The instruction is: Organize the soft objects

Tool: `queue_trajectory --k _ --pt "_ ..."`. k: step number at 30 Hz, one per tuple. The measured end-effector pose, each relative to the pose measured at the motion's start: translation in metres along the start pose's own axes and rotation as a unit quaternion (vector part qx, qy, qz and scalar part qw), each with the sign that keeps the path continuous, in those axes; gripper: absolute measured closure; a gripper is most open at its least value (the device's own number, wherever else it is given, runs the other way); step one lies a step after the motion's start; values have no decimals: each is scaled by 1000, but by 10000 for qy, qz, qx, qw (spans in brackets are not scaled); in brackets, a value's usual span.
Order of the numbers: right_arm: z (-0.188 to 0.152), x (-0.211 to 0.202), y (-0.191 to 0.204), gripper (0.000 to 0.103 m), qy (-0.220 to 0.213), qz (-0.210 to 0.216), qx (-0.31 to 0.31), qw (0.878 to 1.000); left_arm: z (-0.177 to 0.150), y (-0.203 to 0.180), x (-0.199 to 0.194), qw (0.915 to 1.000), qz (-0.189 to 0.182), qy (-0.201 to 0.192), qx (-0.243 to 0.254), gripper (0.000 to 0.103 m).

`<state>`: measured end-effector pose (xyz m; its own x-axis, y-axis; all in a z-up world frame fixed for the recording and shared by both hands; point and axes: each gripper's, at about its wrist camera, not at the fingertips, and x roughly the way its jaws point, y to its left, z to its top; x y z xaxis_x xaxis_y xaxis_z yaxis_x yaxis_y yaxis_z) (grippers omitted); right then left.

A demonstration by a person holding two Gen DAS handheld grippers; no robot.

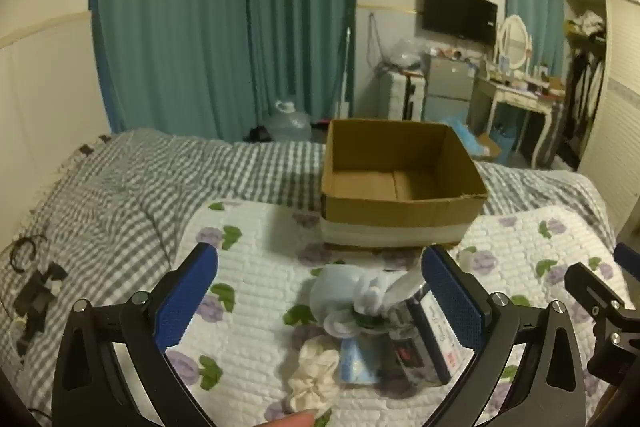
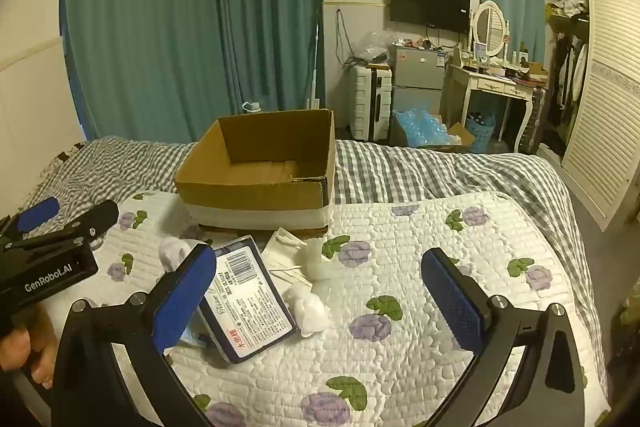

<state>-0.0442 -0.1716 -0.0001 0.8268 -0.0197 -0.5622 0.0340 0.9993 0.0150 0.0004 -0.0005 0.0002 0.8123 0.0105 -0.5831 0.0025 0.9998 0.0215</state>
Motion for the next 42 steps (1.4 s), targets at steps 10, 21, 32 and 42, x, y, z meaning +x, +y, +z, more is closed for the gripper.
queue_trajectory --k 10,21,32,42 --pt "0 0 2 0 -21 22 -13 10000 -4 7 3 9995 -74 -185 -255 0" --pt "1 -2 2 0 -38 15 -44 10000 -5 11 3 9995 -10 -227 -236 0" --pt "1 -2 1 0 -37 20 -54 10000 -1 11 3 9995 -66 -192 -227 0" --pt "2 -2 1 0 -38 21 -56 10000 -4 10 3 9994 -95 -235 -224 0"
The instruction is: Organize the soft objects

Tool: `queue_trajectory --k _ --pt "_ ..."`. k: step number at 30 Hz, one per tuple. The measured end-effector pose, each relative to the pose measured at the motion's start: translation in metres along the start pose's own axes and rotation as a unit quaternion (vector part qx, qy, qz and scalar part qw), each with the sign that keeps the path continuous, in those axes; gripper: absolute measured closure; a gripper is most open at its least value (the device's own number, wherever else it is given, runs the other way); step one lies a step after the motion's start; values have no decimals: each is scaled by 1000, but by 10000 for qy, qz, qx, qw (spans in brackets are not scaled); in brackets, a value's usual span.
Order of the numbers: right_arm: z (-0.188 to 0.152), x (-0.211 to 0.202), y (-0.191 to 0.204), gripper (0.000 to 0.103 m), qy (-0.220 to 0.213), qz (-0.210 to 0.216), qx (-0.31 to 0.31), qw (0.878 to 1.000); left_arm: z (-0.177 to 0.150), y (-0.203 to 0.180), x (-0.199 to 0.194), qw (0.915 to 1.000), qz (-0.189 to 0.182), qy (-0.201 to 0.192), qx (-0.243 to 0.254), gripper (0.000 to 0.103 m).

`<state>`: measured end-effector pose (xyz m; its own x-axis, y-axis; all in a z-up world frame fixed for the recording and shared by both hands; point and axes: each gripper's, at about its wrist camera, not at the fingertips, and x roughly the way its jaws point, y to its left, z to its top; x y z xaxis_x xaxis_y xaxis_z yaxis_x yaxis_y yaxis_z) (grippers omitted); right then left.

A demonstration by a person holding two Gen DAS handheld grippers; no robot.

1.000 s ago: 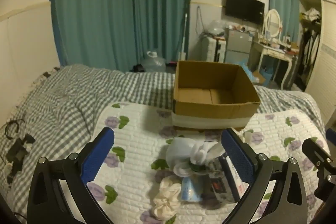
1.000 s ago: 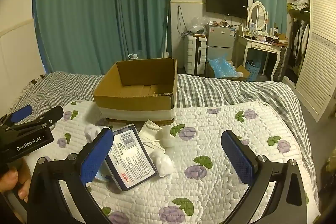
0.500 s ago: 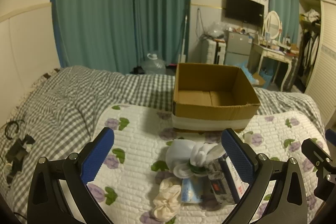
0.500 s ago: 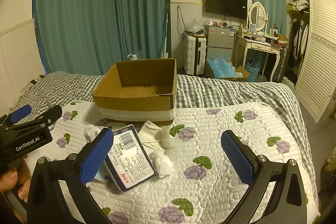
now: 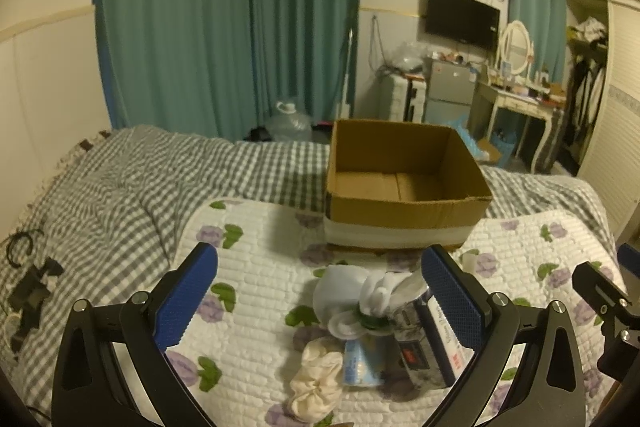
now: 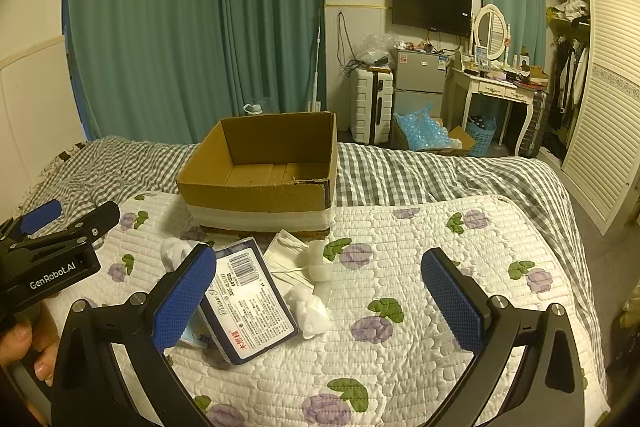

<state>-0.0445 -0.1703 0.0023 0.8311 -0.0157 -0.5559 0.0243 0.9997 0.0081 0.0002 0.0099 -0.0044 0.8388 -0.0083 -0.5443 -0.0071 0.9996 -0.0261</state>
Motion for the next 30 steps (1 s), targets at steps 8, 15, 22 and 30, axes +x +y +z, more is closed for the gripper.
queue_trajectory --k 8,15,22,30 --pt "0 0 0 0 -8 -6 -4 10000 0 -1 -1 10000 23 -58 43 0" --pt "0 0 0 0 -9 -6 -1 10000 0 -2 -1 9999 50 -71 54 0" --pt "1 -1 1 0 -25 27 -26 10000 -1 -1 -1 10000 26 -59 49 0" --pt "-1 0 0 0 -27 39 1 10000 -1 -2 -1 10000 12 -60 46 0"
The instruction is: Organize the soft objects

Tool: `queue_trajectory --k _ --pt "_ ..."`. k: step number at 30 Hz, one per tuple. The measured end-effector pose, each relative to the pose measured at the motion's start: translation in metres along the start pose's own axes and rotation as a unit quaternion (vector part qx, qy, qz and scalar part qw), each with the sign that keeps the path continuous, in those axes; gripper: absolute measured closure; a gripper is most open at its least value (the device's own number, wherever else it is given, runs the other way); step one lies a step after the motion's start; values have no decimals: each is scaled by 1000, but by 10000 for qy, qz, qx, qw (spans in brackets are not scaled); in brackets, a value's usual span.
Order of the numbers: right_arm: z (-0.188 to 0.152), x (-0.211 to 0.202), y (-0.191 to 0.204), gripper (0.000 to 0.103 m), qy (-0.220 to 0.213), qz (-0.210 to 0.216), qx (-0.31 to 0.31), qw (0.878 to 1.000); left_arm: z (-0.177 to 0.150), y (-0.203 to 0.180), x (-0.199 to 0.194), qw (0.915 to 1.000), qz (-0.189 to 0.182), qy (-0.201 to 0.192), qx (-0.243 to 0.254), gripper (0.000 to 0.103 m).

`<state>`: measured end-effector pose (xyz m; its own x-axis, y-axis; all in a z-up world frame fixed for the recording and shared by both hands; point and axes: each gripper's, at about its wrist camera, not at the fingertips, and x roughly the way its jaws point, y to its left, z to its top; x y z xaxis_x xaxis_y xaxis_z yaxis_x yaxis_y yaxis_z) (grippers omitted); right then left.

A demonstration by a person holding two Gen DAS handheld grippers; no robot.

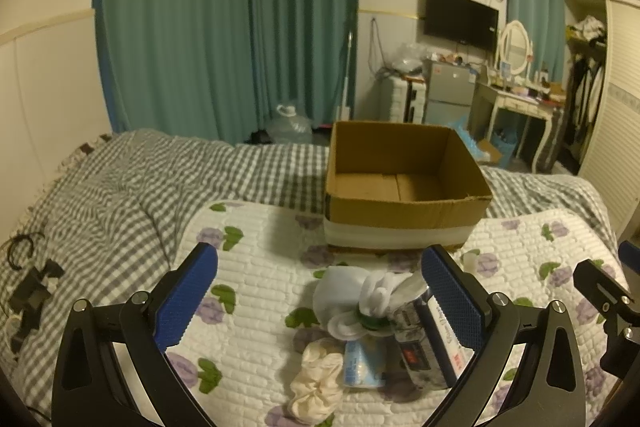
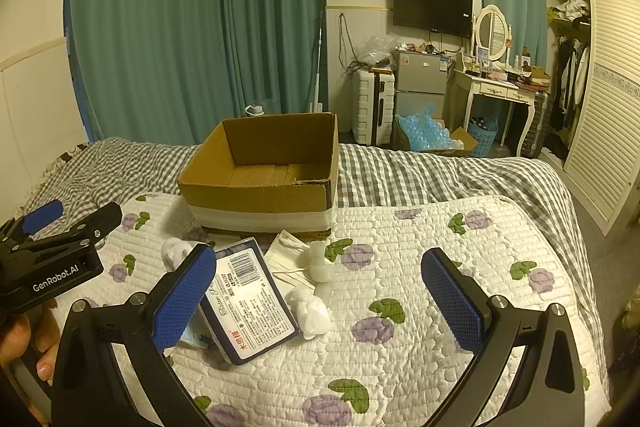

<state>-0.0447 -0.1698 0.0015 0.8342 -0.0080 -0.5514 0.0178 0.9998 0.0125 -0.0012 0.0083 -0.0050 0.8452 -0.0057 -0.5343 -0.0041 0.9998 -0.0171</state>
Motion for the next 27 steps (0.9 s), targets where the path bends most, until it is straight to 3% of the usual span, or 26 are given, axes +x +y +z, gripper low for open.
queue_trajectory --k 27 --pt "2 -8 -4 0 -166 -7 -13 9999 8 2 -12 9998 -21 -168 86 0"
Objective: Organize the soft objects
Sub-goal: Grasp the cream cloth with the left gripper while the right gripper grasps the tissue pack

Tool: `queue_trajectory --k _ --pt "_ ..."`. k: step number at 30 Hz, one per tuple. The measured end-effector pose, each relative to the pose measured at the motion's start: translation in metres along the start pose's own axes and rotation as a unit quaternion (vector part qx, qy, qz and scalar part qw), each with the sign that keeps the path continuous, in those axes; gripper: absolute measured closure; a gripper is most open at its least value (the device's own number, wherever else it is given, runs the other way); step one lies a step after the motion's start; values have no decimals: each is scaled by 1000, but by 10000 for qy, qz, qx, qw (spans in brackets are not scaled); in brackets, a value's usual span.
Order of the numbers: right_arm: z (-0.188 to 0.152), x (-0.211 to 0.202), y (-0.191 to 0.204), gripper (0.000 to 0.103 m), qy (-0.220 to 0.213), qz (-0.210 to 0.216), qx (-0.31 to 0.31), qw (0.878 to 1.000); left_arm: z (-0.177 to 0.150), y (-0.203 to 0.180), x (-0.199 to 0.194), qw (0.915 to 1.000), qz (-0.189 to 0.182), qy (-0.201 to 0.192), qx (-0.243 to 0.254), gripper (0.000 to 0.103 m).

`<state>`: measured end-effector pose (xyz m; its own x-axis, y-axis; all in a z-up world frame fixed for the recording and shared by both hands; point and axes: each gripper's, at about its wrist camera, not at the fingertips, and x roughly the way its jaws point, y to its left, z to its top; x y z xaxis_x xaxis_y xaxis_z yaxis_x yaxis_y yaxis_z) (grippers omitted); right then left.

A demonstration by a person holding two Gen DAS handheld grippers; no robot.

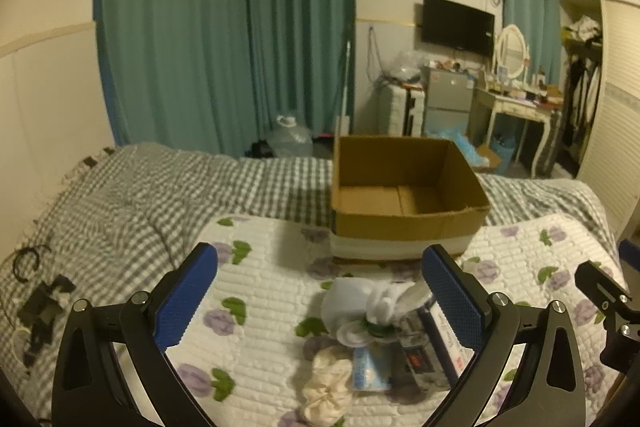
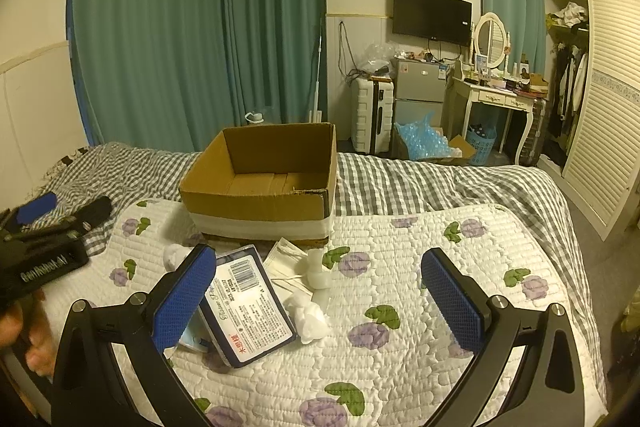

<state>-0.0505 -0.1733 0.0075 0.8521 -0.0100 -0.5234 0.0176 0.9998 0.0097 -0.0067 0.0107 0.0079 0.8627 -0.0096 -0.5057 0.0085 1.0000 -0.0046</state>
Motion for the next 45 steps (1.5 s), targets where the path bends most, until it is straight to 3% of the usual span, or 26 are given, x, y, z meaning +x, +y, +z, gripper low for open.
queue_trajectory --k 7,18,20,31,35,38,43,45 --pt "-5 4 6 0 46 67 -94 9999 2 25 -8 9997 222 75 6 0" --pt "-27 32 33 0 396 181 -579 9974 -48 29 20 9958 378 793 271 2" --pt "-33 40 36 0 511 251 -606 9965 -61 25 27 9938 355 984 378 7" --pt "-57 76 53 0 1008 416 -775 9910 -115 8 63 9788 -235 1949 584 7" --pt "-66 88 62 0 1130 469 -895 9884 -132 3 76 9723 -388 2243 524 25" --pt "-76 100 67 0 1274 502 -955 9860 -140 1 83 9685 -433 2397 510 28" --pt "-88 117 72 1 1515 512 -1048 9816 -147 -1 83 9706 -412 2313 525 59" --pt "-91 120 73 14 1588 597 -1065 9797 -147 -2 83 9717 -378 2271 527 73"
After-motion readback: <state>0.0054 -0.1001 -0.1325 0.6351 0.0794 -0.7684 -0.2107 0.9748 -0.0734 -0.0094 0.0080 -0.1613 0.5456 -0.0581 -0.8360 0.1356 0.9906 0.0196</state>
